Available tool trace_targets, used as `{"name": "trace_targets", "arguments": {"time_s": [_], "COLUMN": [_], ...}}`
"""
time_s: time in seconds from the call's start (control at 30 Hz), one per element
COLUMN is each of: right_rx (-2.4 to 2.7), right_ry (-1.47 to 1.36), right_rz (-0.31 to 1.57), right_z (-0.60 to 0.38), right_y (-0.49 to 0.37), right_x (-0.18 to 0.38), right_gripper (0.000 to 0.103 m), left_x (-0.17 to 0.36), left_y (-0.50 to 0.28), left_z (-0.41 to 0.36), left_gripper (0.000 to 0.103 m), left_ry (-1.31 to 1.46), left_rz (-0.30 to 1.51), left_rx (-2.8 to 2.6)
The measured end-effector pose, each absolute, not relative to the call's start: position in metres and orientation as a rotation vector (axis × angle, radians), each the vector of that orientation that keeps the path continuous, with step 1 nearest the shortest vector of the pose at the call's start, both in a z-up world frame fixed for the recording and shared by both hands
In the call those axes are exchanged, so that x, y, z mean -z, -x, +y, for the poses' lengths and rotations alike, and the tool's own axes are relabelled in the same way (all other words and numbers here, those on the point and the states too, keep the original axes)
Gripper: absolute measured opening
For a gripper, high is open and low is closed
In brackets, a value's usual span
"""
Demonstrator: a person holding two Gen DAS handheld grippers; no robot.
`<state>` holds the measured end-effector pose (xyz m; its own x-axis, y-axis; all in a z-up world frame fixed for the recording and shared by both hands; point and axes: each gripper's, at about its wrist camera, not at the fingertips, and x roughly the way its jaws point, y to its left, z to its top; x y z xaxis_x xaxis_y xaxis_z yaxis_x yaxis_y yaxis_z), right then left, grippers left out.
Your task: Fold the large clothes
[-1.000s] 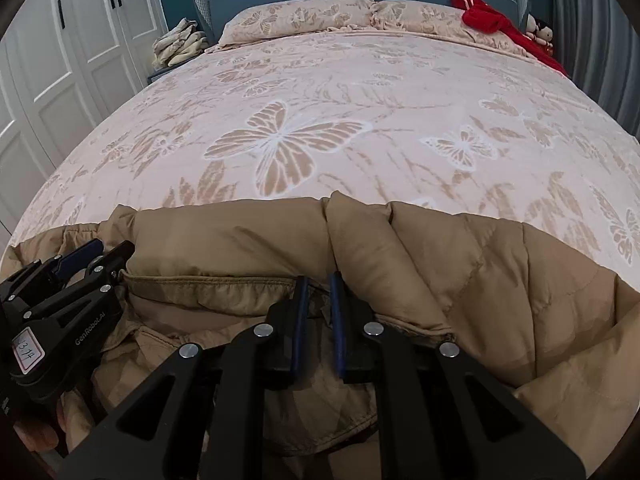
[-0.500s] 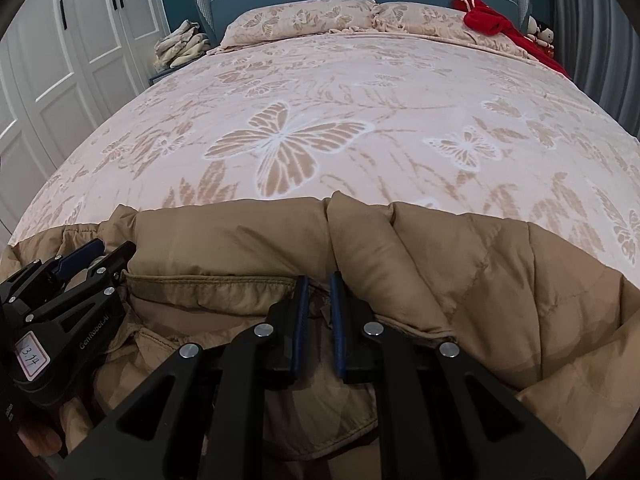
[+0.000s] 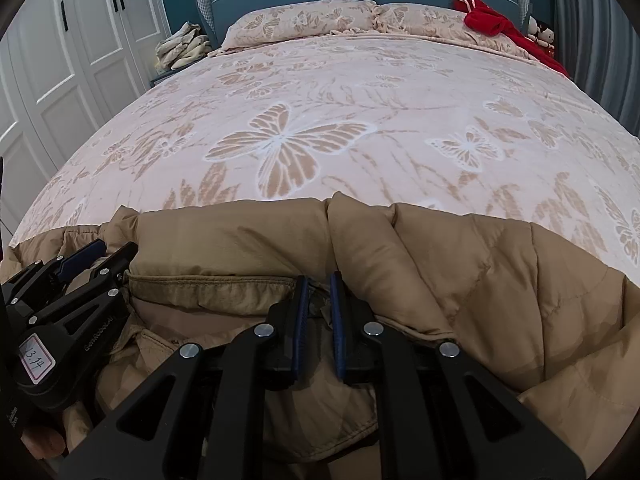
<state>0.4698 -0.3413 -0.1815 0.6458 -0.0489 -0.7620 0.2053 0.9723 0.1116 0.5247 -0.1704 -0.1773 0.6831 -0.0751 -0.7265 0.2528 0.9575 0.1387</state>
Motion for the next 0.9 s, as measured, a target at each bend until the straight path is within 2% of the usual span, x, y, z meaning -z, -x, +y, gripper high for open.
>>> {"name": "trace_targets", "arguments": {"time_s": [0.2, 0.3, 0.33, 0.37, 0.4, 0.43, 0.5, 0.53, 0.67, 0.9], "right_rx": [0.131, 0.113, 0.114, 0.115, 0.107, 0.091, 0.051, 0.048, 0.094, 0.252], "right_ry": [-0.222, -0.280, -0.296, -0.315, -0.344, -0.360, -0.359, -0.342, -0.322, -0.476], "right_rz": [0.859, 0.879, 0.892, 0.895, 0.894, 0.896, 0.891, 0.892, 0.929, 0.964], "right_z": [-0.343, -0.348, -0.349, -0.351, -0.352, -0.354, -0.355, -0.355, -0.355, -0.370], "right_y": [-0.472, -0.463, -0.449, -0.435, -0.413, -0.392, -0.338, -0.300, -0.172, -0.012], "right_x": [0.178, 0.167, 0.156, 0.147, 0.137, 0.132, 0.118, 0.112, 0.098, 0.103], "right_gripper": [0.010, 0.011, 0.014, 0.022, 0.029, 0.037, 0.043, 0.050, 0.063, 0.071], "left_x": [0.174, 0.165, 0.158, 0.146, 0.136, 0.126, 0.110, 0.105, 0.096, 0.112], "left_y": [-0.528, -0.524, -0.520, -0.508, -0.494, -0.475, -0.434, -0.417, -0.334, -0.246], "left_z": [-0.168, -0.159, -0.153, -0.144, -0.133, -0.122, -0.095, -0.086, -0.002, 0.124], "left_gripper": [0.040, 0.046, 0.049, 0.053, 0.069, 0.076, 0.081, 0.086, 0.087, 0.087], "left_ry": [-0.238, -0.213, -0.203, -0.175, -0.152, -0.128, -0.073, -0.059, 0.033, 0.170], "left_rz": [0.807, 0.837, 0.853, 0.867, 0.880, 0.886, 0.892, 0.900, 0.978, 1.095], "left_rx": [0.184, 0.204, 0.217, 0.241, 0.258, 0.278, 0.350, 0.367, 0.366, 0.183]}}
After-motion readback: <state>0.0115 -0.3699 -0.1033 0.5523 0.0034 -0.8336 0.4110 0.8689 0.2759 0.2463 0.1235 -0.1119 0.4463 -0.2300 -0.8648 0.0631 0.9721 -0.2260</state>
